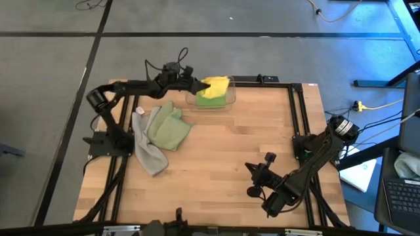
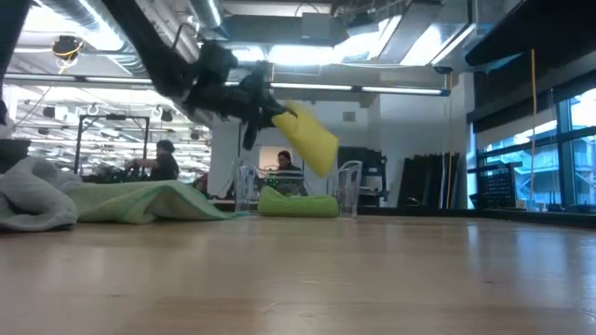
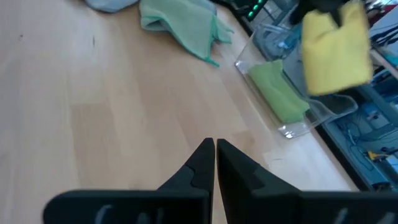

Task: Fold microfiber towels
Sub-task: Put the yellow microfiber cloth into the transparent bin

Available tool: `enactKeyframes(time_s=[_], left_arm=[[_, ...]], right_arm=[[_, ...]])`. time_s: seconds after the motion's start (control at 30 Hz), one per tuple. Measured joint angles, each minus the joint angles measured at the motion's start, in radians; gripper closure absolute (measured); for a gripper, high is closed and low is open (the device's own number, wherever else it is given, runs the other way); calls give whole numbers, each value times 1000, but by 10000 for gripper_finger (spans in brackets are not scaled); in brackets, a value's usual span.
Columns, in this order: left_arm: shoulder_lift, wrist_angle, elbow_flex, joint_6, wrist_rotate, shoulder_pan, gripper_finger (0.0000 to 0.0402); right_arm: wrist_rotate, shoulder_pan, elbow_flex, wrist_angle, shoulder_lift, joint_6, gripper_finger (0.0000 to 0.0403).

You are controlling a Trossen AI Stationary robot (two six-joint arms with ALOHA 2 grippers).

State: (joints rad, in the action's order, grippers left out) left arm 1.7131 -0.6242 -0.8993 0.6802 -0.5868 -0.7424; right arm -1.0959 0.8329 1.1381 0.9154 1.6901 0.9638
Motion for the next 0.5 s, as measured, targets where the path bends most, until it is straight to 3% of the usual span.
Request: enactKeyframes(time_s=[0.27,0.5], left_arm=[[204,-329,26,255,4,5,401],[253,-372,26,314,19,18,401]], right_arm=[[-23,-25,0,12,0,-2,381],[-21,-31,0,14,0,-3,381]])
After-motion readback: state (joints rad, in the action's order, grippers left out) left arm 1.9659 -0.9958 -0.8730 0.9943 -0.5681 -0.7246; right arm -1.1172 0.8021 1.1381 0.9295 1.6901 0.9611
